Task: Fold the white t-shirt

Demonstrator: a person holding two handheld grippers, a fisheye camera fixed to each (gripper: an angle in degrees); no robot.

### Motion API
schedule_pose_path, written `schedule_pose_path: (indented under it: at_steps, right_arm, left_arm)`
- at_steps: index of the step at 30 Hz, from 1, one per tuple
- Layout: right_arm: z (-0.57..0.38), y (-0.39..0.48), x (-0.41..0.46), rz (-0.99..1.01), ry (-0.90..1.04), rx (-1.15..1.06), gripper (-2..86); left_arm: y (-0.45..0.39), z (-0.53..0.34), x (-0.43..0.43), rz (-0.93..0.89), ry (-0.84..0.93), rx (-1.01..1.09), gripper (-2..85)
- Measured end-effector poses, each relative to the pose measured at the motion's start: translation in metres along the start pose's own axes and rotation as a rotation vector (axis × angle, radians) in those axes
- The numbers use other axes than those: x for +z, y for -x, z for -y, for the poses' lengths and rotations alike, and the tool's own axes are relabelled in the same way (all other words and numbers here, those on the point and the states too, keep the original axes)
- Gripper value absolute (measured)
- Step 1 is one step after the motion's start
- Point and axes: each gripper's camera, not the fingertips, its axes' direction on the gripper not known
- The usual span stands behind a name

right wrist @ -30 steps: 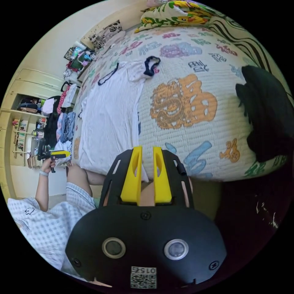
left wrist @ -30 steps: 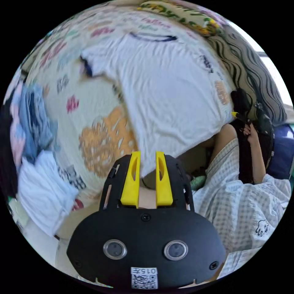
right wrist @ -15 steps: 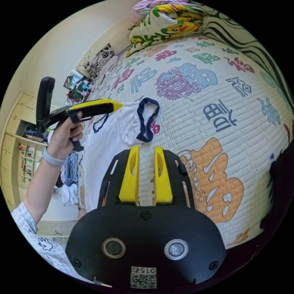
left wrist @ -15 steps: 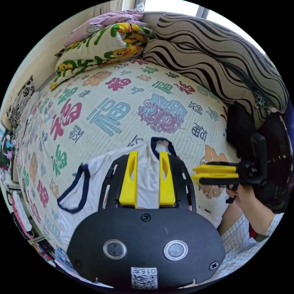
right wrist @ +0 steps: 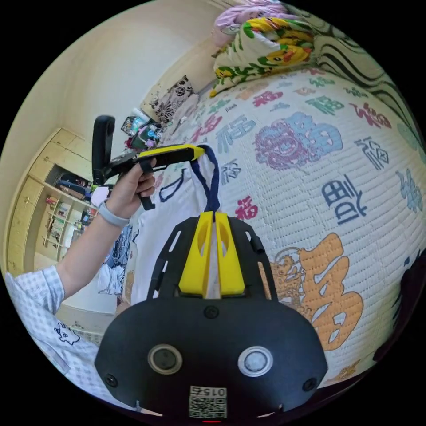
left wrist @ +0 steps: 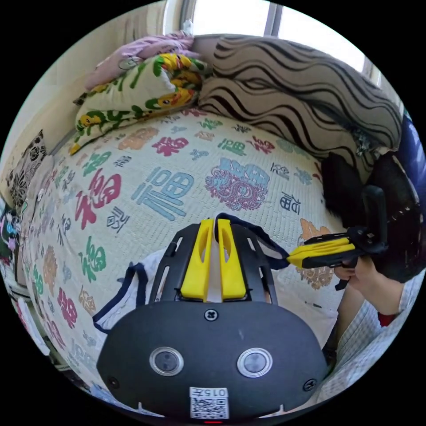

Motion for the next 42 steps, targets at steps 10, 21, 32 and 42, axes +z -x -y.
schedule_pose_path:
  at_steps: [10, 21, 32, 42]
  right_arm:
    - [0.006, 0.132, 0.102, -0.086, 0.349, -0.306, 1.8]
    - [0.041, 0.201, 0.126, -0.109, 0.333, -0.327, 4.2]
    - [0.062, 0.257, 0.153, -0.170, 0.392, -0.314, 0.9]
    - [0.124, 0.378, 0.178, -0.064, 0.387, -0.448, 4.2]
  left_arm:
    - [0.079, -0.196, -0.017, -0.025, 0.045, -0.308, 3.4]
    - [0.083, -0.252, -0.048, -0.026, -0.115, -0.344, 8.0]
    - [0.085, -0.279, -0.019, -0.061, -0.046, -0.287, 8.2]
    - [0.100, -0.476, -0.132, 0.216, -0.262, -0.801, 8.9]
